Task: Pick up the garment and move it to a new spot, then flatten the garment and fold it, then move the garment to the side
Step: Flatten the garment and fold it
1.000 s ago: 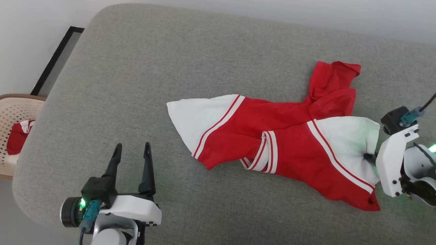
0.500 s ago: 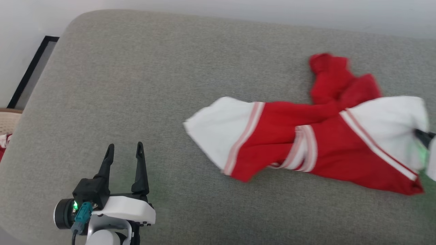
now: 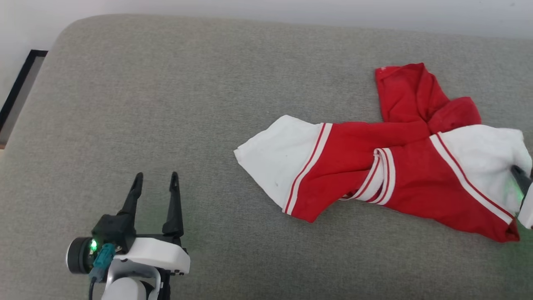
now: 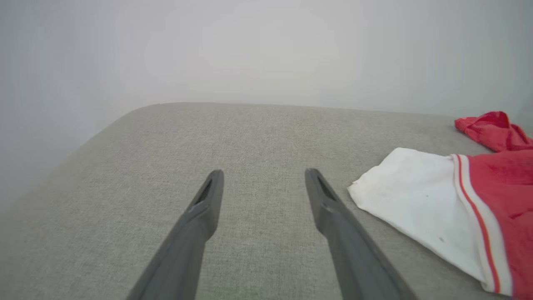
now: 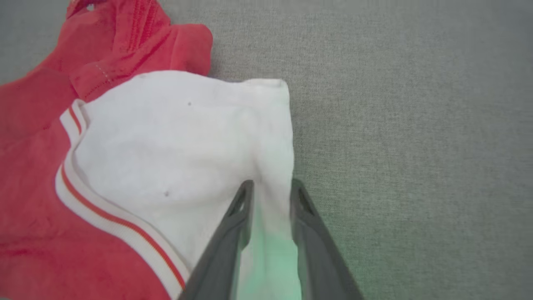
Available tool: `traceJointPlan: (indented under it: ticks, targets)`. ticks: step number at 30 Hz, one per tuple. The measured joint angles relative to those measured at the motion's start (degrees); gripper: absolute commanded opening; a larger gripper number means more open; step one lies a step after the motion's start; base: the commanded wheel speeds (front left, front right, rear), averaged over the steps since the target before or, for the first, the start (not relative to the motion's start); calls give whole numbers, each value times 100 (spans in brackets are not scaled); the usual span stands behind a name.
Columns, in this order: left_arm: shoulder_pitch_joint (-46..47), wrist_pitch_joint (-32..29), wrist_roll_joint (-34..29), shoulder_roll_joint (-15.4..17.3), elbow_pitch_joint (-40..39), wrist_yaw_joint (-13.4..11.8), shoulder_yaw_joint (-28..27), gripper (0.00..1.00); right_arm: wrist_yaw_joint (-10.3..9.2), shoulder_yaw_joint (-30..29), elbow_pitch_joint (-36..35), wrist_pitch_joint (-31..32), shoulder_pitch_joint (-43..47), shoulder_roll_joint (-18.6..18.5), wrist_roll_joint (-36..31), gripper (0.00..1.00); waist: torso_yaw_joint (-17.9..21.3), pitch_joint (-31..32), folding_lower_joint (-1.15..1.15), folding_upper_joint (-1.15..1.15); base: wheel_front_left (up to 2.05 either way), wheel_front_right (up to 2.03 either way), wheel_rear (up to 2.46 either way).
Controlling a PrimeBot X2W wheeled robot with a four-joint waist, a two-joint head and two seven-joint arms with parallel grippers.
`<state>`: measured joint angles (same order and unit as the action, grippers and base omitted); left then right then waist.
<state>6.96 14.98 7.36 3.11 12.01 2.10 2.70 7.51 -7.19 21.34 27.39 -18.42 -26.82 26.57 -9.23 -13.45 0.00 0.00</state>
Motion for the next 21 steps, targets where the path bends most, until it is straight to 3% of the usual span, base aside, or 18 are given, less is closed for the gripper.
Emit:
traceJointPlan:
  ticks: [4, 13, 18, 21]
  targets:
    - [89, -1, -133, 81, 18, 111, 16, 100, 0, -36, -116, -313, 24, 60, -46, 100, 76, 11, 0, 0, 0, 0, 0]
    - [347, 0, -347, 631, 53, 371, 109, 100, -1, -416, -538, -1239, 398, 356, -69, 100, 441, 116, 0, 0, 0, 0, 0]
    - [739, -154, -281, 1104, 382, 504, 589, 100, -1, -470, -853, -1547, 723, 592, -110, 100, 699, 169, 0, 0, 0, 0, 0]
    - [1266, -660, 297, 1490, 505, 521, 1167, 100, -1, -512, -1062, -1734, 856, 747, -116, 100, 855, 177, 0, 0, 0, 0, 0]
